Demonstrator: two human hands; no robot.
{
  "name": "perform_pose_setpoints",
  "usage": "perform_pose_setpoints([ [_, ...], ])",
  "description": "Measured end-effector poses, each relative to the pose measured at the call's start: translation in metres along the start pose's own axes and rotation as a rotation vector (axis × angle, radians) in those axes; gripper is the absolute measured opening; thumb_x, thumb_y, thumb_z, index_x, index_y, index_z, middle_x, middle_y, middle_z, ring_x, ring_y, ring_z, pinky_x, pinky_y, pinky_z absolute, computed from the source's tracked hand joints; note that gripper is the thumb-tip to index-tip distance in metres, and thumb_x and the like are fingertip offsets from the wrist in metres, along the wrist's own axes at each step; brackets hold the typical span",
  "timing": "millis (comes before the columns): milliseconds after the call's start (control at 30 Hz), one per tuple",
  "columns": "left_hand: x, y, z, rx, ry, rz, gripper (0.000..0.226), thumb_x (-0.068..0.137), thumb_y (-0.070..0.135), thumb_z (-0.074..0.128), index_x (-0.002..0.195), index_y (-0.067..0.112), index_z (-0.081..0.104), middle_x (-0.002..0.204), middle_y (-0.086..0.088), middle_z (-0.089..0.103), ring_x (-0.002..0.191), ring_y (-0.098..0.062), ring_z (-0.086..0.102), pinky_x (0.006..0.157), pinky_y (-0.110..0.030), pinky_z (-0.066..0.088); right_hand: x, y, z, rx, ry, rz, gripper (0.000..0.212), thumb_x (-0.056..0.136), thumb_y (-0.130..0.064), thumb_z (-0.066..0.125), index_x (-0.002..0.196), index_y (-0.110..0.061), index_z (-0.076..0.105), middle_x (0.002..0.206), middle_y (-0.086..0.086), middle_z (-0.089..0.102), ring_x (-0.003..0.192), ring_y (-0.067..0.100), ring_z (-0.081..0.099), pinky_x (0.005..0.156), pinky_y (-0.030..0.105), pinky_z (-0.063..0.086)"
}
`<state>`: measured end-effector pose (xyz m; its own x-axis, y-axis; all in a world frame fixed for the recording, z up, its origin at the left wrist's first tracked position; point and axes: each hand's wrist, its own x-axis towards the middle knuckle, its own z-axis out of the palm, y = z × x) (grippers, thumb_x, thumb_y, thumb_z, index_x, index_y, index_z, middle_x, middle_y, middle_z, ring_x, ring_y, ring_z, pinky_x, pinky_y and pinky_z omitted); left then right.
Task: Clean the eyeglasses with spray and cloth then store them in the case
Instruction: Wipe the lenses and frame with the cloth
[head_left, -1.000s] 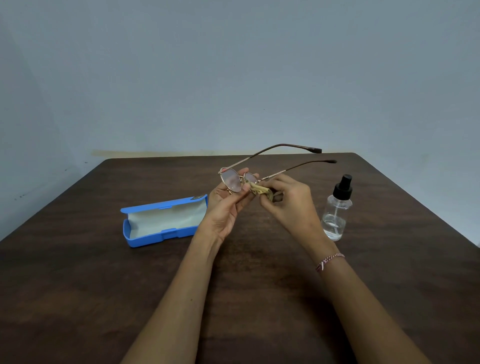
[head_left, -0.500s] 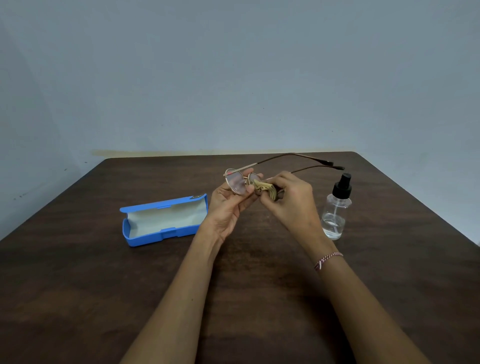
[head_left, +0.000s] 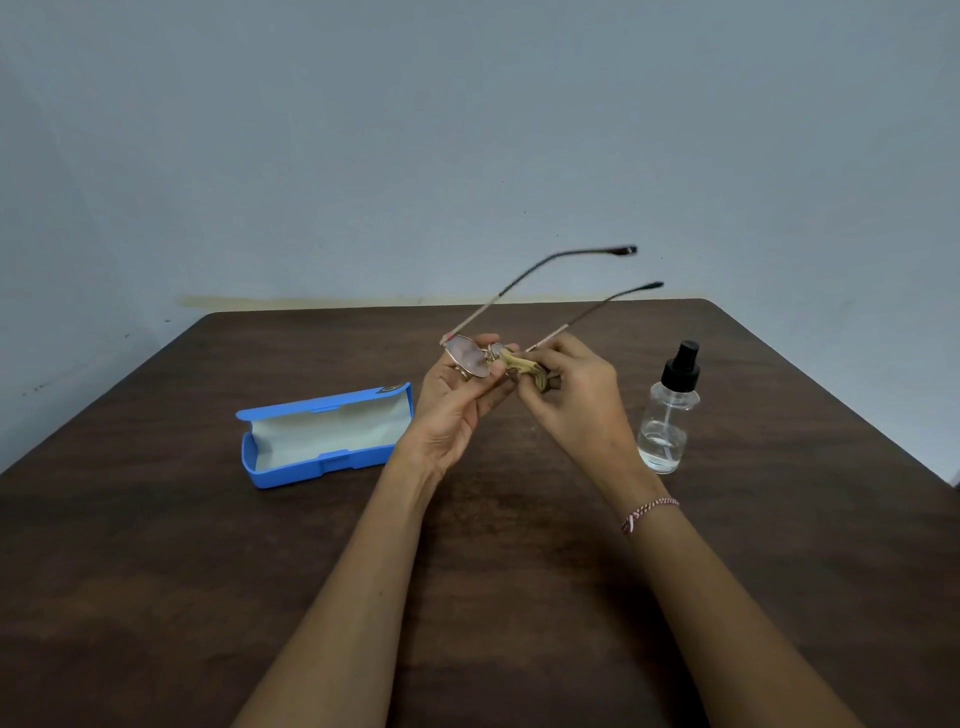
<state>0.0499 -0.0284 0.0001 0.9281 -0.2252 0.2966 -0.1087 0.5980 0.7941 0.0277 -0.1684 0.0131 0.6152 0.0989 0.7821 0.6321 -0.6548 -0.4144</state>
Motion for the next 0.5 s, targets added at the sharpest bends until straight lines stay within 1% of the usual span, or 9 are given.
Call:
perform_pose_setpoints([
  [33, 0.001, 0.001, -0.001, -0.026, 0.01, 0.001, 0.03, 0.075, 0.002, 0.059, 0.104, 0.008, 0.057, 0.094, -0.007, 0.072, 0.088, -0.016, 0.069, 0.072, -0.025, 0.057, 0.0, -0.002, -0.001, 0.031, -0.027, -0.019, 0.017, 0.081, -0.007, 0.068, 0.098, -0.003, 0.071, 0.087, 0.006, 0.059, 0.077, 0.013, 0.059, 0.072, 0.024, 0.051],
  [100, 0.001, 0.003, -0.003, -0.06, 0.034, 0.001, 0.027, 0.079, -0.001, 0.057, 0.104, 0.009, 0.056, 0.092, -0.007, 0.073, 0.084, -0.015, 0.07, 0.07, -0.024, 0.057, -0.002, -0.007, -0.003, 0.082, -0.07, -0.053, 0.025, 0.088, -0.019, 0.064, 0.109, -0.006, 0.069, 0.094, 0.004, 0.059, 0.089, 0.014, 0.058, 0.079, 0.023, 0.051],
  [133, 0.001, 0.003, -0.003, -0.068, 0.042, 0.003, 0.025, 0.08, -0.002, 0.056, 0.103, 0.009, 0.056, 0.091, -0.007, 0.073, 0.083, -0.014, 0.07, 0.069, -0.024, 0.057, -0.002, -0.009, -0.004, 0.1, -0.081, -0.059, 0.028, 0.09, -0.023, 0.061, 0.112, -0.008, 0.067, 0.098, 0.002, 0.058, 0.094, 0.014, 0.057, 0.083, 0.022, 0.05],
  [167, 0.001, 0.002, -0.003, -0.074, 0.044, 0.006, 0.025, 0.08, -0.001, 0.056, 0.103, 0.01, 0.056, 0.09, -0.007, 0.073, 0.081, -0.014, 0.07, 0.07, -0.024, 0.057, -0.002, -0.009, -0.004, 0.111, -0.082, -0.064, 0.027, 0.091, -0.022, 0.059, 0.114, -0.009, 0.067, 0.099, 0.001, 0.058, 0.097, 0.013, 0.056, 0.084, 0.02, 0.049],
  [267, 0.001, 0.004, -0.001, -0.082, 0.03, 0.022, 0.027, 0.076, 0.004, 0.058, 0.102, 0.01, 0.056, 0.093, -0.009, 0.072, 0.082, -0.015, 0.07, 0.071, -0.025, 0.057, 0.0, -0.004, -0.003, 0.082, -0.038, -0.081, 0.023, 0.088, -0.013, 0.064, 0.11, -0.01, 0.069, 0.099, 0.002, 0.061, 0.097, 0.014, 0.058, 0.084, 0.018, 0.048],
  [400, 0.001, 0.005, 0.001, -0.139, 0.031, 0.028, 0.027, 0.076, 0.006, 0.058, 0.103, 0.01, 0.056, 0.101, -0.015, 0.067, 0.085, -0.017, 0.07, 0.071, -0.024, 0.058, 0.001, 0.002, -0.006, 0.093, -0.011, -0.08, 0.027, 0.08, -0.008, 0.072, 0.107, -0.007, 0.07, 0.099, 0.003, 0.061, 0.094, 0.015, 0.06, 0.082, 0.02, 0.052],
  [500, 0.001, 0.003, 0.001, -0.145, 0.038, 0.002, 0.025, 0.076, 0.005, 0.058, 0.102, 0.008, 0.056, 0.096, -0.013, 0.068, 0.082, -0.017, 0.07, 0.068, -0.023, 0.058, 0.001, 0.002, -0.006, 0.063, 0.028, -0.087, 0.028, 0.077, -0.008, 0.075, 0.104, -0.006, 0.071, 0.097, 0.004, 0.061, 0.091, 0.017, 0.06, 0.079, 0.025, 0.054],
])
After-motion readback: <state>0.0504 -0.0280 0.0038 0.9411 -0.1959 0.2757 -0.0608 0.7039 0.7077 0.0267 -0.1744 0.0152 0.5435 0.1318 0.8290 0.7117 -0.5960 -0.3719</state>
